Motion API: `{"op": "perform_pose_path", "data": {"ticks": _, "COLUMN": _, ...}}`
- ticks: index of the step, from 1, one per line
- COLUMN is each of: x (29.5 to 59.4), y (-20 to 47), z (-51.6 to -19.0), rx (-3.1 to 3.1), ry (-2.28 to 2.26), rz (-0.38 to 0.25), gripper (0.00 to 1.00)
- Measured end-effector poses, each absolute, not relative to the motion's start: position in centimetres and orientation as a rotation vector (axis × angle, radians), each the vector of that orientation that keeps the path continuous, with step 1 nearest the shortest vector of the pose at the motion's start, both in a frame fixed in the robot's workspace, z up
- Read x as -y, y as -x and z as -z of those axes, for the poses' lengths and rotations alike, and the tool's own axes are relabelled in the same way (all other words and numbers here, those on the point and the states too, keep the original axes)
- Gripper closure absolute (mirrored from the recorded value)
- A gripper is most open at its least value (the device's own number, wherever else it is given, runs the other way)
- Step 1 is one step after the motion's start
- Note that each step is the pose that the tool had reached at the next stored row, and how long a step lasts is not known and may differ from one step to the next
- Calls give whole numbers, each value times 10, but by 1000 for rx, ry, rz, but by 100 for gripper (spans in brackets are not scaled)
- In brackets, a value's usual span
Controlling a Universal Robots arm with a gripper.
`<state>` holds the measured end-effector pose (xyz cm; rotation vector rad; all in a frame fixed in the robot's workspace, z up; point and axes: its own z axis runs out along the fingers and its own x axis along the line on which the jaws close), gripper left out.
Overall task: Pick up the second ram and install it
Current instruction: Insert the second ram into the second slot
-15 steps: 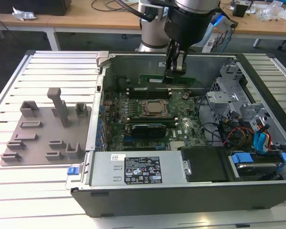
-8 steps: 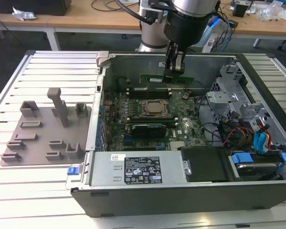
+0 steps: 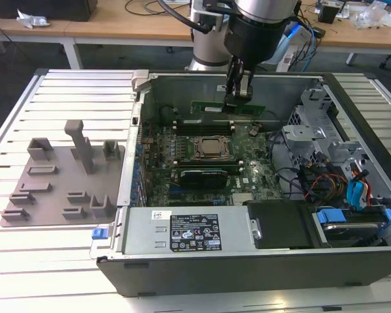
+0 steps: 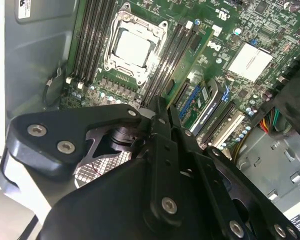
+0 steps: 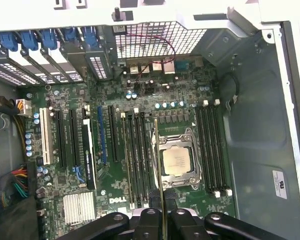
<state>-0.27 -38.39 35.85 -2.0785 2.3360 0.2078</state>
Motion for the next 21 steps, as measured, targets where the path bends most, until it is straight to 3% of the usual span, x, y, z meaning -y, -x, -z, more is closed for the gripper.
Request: {"op": "perform_pose_path", "data": {"ticks": 21, "x": 384, "y": 3, "z": -325, "rx": -2337, "ry": 2079, "rz": -207, "gripper": 86}}
